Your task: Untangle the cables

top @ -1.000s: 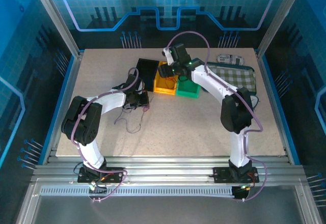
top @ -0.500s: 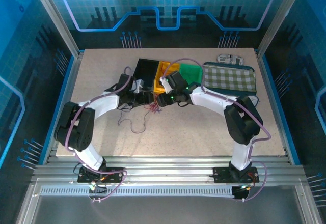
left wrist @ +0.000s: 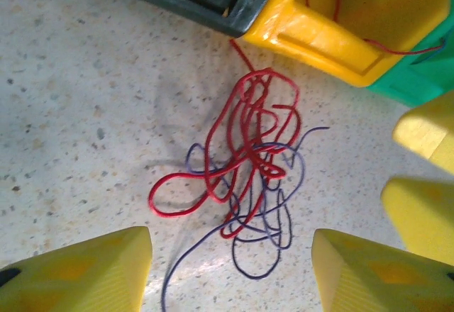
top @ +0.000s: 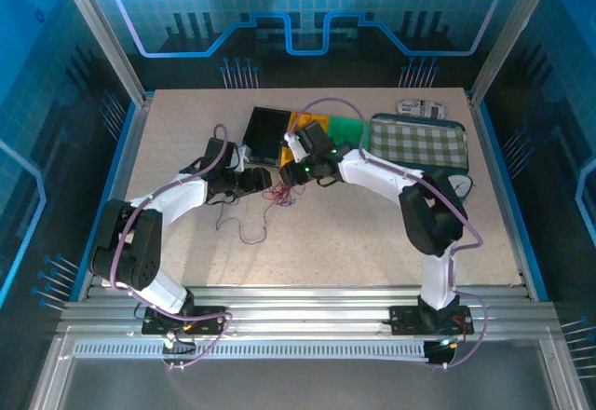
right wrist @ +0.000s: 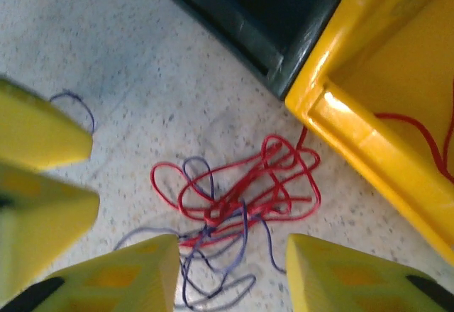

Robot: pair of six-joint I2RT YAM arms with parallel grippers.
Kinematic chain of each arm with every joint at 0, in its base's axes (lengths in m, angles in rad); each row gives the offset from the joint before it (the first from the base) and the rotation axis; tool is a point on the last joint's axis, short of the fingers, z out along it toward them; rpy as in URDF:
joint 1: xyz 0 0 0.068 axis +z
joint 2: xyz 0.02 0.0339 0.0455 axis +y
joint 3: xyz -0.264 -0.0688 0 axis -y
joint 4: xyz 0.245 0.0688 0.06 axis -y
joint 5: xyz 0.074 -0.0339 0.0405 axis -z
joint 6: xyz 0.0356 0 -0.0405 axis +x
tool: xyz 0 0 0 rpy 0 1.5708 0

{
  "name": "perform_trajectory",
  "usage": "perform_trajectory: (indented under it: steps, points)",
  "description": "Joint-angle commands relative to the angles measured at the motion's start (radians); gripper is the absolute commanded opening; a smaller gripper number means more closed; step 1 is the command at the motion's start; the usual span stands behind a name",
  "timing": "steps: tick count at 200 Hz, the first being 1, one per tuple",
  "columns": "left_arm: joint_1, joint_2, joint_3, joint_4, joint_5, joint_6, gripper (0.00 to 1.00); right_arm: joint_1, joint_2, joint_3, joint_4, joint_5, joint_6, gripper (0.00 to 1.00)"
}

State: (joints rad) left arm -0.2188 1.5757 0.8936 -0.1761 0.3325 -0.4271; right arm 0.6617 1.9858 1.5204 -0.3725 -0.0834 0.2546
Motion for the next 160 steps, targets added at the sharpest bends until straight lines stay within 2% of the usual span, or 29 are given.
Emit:
perform_trajectory:
  steps: [1, 57, 122, 160]
  points:
    - [-0.003, 0.001, -0.019, -0.053, -0.064, 0.005, 0.56, 0.000, 0.089, 0.109, -0.109, -0.026, 0.015, 0.39]
    - [-0.005, 0.000, -0.029, -0.101, -0.233, -0.049, 0.57, 0.021, 0.194, 0.233, -0.220, -0.064, -0.046, 0.32]
    - [-0.004, 0.030, -0.011, -0.122, -0.254, -0.061, 0.57, 0.065, 0.246, 0.308, -0.298, 0.034, -0.171, 0.30]
    - [-0.004, 0.053, 0.005, -0.131, -0.250, -0.058, 0.57, 0.099, 0.256, 0.335, -0.326, 0.102, -0.247, 0.32]
